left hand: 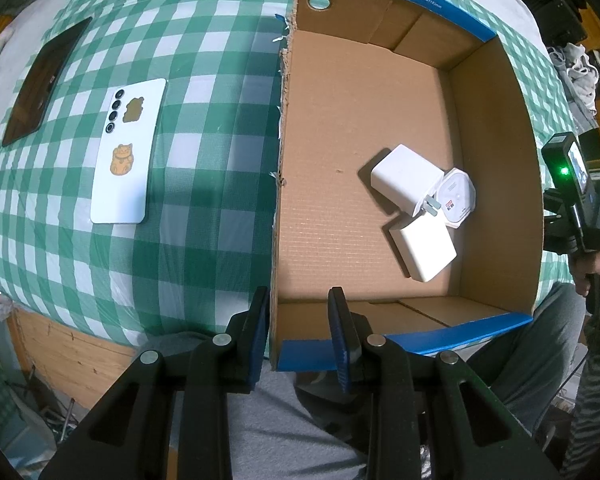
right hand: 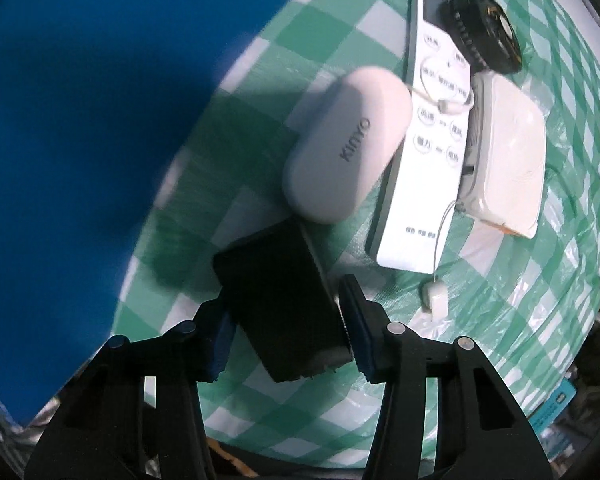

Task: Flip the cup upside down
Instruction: 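Move the right gripper to the items and grasp the black charger, then carry the black charger into the box and open the right gripper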

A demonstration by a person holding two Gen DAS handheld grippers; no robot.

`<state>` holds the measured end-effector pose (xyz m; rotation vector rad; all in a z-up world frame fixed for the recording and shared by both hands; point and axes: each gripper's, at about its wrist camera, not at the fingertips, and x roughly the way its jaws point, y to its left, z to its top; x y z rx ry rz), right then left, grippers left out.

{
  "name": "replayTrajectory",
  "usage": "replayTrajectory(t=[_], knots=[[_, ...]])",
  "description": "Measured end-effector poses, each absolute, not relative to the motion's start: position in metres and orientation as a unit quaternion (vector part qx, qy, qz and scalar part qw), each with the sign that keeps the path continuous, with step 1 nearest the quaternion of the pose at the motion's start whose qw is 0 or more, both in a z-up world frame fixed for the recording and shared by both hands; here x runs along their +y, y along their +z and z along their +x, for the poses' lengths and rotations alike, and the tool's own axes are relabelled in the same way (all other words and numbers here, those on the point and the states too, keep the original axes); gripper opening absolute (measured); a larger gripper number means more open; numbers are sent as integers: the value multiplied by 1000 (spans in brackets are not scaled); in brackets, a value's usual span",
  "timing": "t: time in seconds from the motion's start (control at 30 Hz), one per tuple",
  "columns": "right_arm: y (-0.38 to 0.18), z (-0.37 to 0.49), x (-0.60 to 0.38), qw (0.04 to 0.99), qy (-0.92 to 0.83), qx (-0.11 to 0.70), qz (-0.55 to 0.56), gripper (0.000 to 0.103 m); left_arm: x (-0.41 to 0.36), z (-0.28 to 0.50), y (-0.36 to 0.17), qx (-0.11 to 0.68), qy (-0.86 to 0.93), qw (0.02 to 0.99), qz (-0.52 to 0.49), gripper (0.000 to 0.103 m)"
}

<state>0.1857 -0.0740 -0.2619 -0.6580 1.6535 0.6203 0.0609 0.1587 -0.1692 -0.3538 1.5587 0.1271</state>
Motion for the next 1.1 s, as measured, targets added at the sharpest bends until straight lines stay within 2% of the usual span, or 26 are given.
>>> replayTrajectory(t=[0.07,0.17,0.63,1.1], knots=[[-265,186,-75,590,265,713,-270,47,159,61,-169,699,57,695,-158,28],[-263,185,-84,591,267,716,-257,38,159,61,-169,699,57,695,-158,28],[-244,210,-130,618,257,717,-195,38,158,61,-169,698,58,696,-158,29],[-159,225,-136,644,257,697,-185,38,159,64,-168,698,57,696,-160,29]])
